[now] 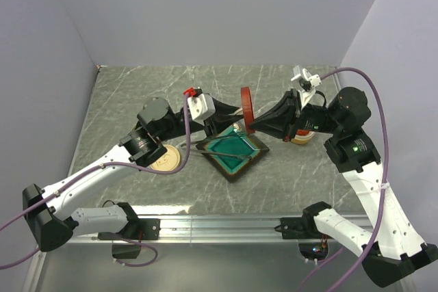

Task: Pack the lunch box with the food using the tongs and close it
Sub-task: Pass the lid of the lunch box from the right arm to the left

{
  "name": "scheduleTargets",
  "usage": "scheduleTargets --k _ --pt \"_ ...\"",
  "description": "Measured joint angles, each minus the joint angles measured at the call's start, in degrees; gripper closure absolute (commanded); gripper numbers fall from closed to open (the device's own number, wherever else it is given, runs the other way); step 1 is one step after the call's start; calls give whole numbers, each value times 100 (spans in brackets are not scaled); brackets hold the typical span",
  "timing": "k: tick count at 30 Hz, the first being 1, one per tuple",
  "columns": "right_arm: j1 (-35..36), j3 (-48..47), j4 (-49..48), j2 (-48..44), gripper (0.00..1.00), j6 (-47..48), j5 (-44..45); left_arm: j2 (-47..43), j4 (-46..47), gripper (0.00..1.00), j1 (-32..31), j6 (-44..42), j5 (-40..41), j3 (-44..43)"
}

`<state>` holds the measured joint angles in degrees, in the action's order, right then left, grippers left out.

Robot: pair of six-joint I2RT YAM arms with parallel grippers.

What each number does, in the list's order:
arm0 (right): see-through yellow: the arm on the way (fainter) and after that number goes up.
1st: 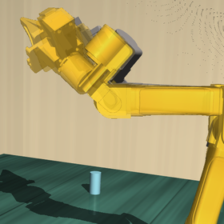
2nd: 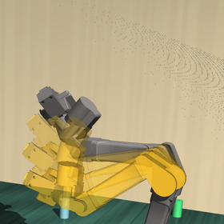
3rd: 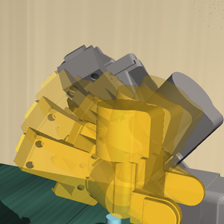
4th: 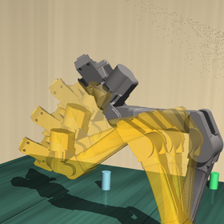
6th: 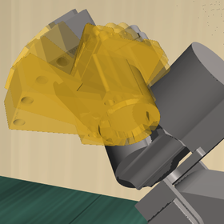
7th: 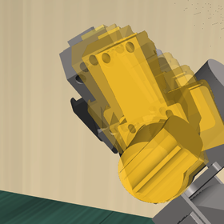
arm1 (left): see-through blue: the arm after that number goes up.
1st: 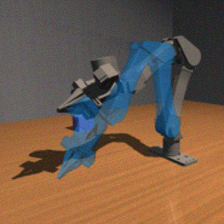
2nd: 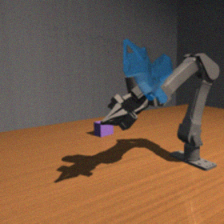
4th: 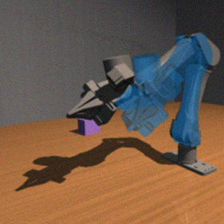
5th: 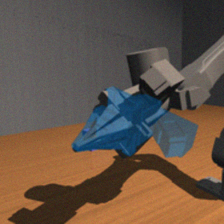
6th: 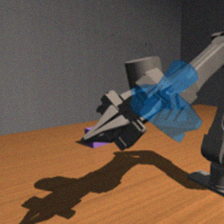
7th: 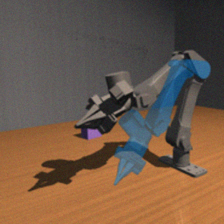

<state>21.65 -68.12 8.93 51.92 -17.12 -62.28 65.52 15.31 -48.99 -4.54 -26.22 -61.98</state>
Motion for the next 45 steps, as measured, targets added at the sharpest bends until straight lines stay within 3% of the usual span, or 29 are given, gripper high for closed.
scheduleTargets --k 3,4,5,8,9,13,15,17,27,32,37,40,43,45 --pt "2 9 -129 0 96 -142 -24 0 -46 90 0 85 -109 -2" --pt "2 9 -129 4 88 -192 -28 0 -87 95 0 92 -116 -17" --pt "0 11 -111 9 66 -221 -9 0 -173 100 0 96 -114 -46" --pt "-7 9 -17 46 33 -195 116 9 -662 100 0 116 -87 -254" --pt "-26 9 31 61 27 -166 214 17 -872 100 0 116 -81 -358" --pt "-87 -24 374 146 18 9 739 269 -1862 100 7 120 103 -1040" --pt "-98 -26 533 177 7 48 1080 472 -2365 100 13 120 304 -1414" --pt "-103 -37 654 199 4 48 1386 728 -2879 100 15 116 566 -1784" --pt "-107 -131 651 330 0 -354 2096 1694 -4315 100 24 76 1274 -2645" --pt "-107 -131 671 485 12 -365 2673 1707 -4459 100 26 92 1307 -2717" --pt "-107 -131 743 625 13 -426 3139 1738 -4478 100 26 118 1327 -2841" --pt "-107 -131 748 719 21 -494 3187 1808 -4483 100 26 118 1351 -2896" --pt "-105 -129 750 782 38 -531 3198 1917 -4500 100 26 118 1388 -2970" --pt "-101 -129 765 809 44 -520 3230 1974 -4511 100 26 120 1416 -2997"
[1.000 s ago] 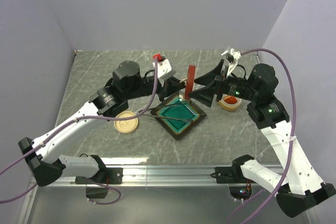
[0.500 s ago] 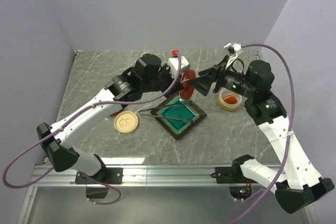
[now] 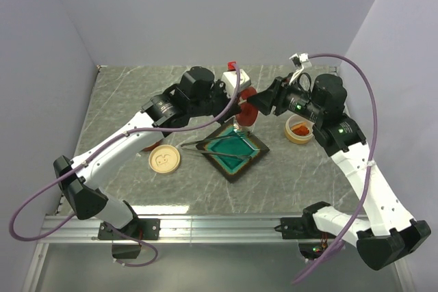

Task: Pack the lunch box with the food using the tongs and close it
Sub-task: Pass the lid of the lunch box from the right arm to the left

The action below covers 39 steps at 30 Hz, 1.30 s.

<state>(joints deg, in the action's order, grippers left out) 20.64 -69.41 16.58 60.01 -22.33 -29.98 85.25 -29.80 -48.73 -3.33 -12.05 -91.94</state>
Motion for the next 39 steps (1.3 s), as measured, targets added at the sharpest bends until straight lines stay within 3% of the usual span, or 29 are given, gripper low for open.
scheduleTargets --k 13,15,16,18,28,39 --pt "11 0 546 212 44 415 142 20 -76 100 0 11 22 -13" --pt "11 7 553 234 57 439 96 20 -81 100 0 55 -13 -13" --pt "11 17 553 234 75 450 37 20 -92 100 0 87 -31 -13" --pt "28 55 570 223 100 479 -160 22 -92 100 20 116 9 -24" --pt "-83 525 -155 221 100 -352 -809 17 -262 91 417 422 -560 -28" --pt "-356 1102 -1515 232 100 -2205 -1539 -330 271 87 822 1080 -1349 339"
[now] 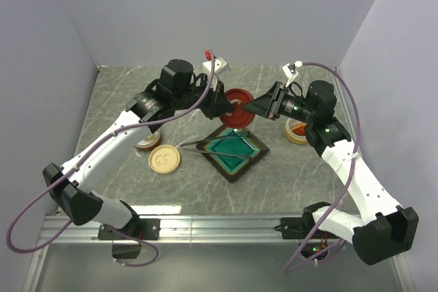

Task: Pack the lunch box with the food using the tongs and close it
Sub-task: Pass the lid of the lunch box from the right arm to the left

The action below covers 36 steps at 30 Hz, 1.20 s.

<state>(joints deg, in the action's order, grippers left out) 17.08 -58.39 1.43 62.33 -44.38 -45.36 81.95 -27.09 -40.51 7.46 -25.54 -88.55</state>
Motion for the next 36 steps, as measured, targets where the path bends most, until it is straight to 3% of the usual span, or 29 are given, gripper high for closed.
scheduleTargets --k 9,18,20,22,23,24,25,27,29,36 --pt "-116 474 -970 0 100 -1427 -160 -70 334 82 96 398 94 39" --pt "-153 603 -1268 0 100 -1956 -168 -92 527 84 114 588 114 109" --pt "-162 608 -1285 0 100 -2009 -168 -98 557 88 118 612 66 122" --pt "-160 610 -1311 0 100 -2052 -168 -114 616 100 133 688 -17 149" --pt "-162 612 -1325 0 100 -2057 -166 -127 640 100 133 704 -63 162" --pt "-162 614 -1335 0 96 -2070 -170 -144 664 100 133 713 -81 177" --pt "-162 614 -1340 0 87 -2074 -186 -157 671 100 133 710 -96 186" --pt "-162 614 -1335 0 57 -2039 -192 -166 669 100 151 710 -118 186" --pt "-170 612 -1244 0 40 -1932 -203 -166 629 100 188 697 -90 186" --pt "-413 424 -433 26 26 -992 -251 -234 236 100 645 328 437 249"
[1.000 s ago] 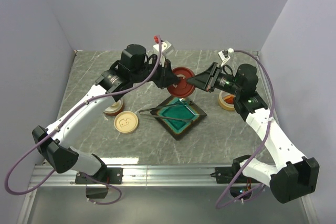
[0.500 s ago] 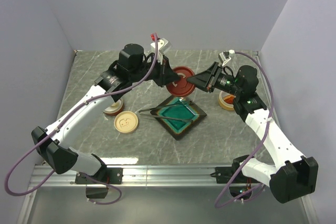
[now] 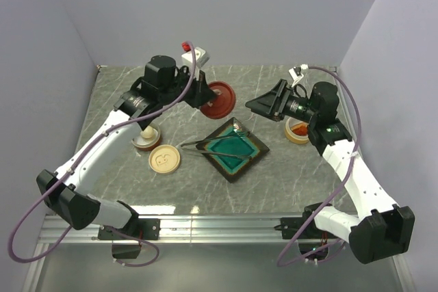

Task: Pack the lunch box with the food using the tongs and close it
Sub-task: Pass the lid of the lunch box from the right arm to the left, then put the lid back on the lunch box

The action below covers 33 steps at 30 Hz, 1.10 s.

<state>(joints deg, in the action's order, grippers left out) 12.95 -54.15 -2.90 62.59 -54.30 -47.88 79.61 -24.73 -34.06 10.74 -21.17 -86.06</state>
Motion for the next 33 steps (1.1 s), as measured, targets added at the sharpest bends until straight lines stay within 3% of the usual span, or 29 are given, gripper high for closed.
scheduleTargets --k 6,10,17,24,33 --pt "-210 -487 1003 175 21 1233 -90 -420 -446 100 654 -535 372 664" --pt "-234 -780 1823 278 4 2376 -101 -527 -715 100 1460 -778 459 1067" --pt "-245 -966 3112 435 2 4033 63 -599 -820 100 2592 -1185 649 1814" --pt "-249 -957 3552 382 1 4789 369 -603 -699 100 3399 -1381 841 2435" --pt "-251 -909 3556 122 1 4962 520 -490 -179 100 3580 -1475 1084 2994"
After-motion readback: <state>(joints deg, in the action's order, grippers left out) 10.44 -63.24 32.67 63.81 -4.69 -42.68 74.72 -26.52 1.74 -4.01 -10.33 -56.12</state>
